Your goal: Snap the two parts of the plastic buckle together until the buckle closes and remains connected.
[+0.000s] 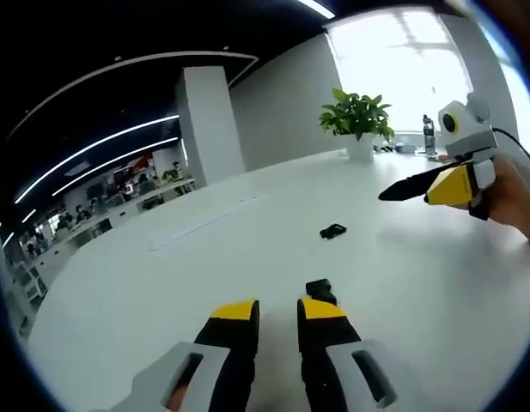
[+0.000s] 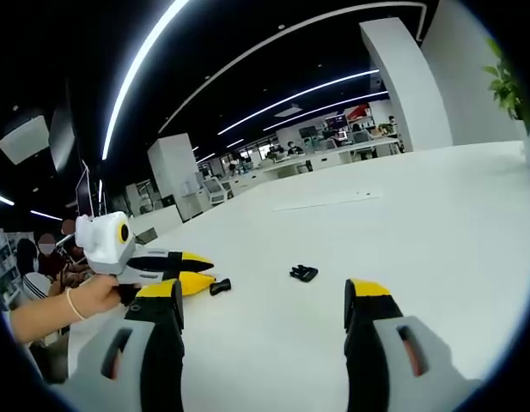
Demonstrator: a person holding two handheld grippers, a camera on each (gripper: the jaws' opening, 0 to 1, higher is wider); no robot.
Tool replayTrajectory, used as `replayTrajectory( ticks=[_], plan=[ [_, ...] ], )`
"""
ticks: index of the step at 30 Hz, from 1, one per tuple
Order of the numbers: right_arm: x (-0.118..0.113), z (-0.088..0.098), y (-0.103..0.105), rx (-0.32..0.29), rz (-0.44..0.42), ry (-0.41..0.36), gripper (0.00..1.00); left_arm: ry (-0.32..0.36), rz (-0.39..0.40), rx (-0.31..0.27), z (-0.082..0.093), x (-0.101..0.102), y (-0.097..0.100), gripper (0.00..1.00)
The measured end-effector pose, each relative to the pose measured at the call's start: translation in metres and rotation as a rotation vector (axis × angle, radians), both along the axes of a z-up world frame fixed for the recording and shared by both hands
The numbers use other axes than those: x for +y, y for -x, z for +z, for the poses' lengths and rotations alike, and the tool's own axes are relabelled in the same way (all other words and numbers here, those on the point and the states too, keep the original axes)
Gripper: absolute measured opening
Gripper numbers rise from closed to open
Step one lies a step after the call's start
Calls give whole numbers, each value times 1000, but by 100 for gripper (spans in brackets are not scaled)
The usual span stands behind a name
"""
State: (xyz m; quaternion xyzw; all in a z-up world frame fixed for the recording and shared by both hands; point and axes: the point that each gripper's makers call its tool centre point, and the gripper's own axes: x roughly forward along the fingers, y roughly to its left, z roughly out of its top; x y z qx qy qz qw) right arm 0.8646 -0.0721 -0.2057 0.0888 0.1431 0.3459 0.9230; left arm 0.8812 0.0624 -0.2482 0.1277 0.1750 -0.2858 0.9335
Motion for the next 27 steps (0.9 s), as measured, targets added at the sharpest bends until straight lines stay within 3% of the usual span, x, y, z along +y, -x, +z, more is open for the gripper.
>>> replayTrajectory(
  ticks=[12,22,27],
  plan=[
    [1,1,1,-5,3,0,77,26,0,2,1,-1,3,17],
    [0,1,0,-4,5,4,77,35,-44,-5,4,-24,11,24],
    [1,0,1,-3,9,6,77,18,-57,2,-3,-29,13,24]
  ],
)
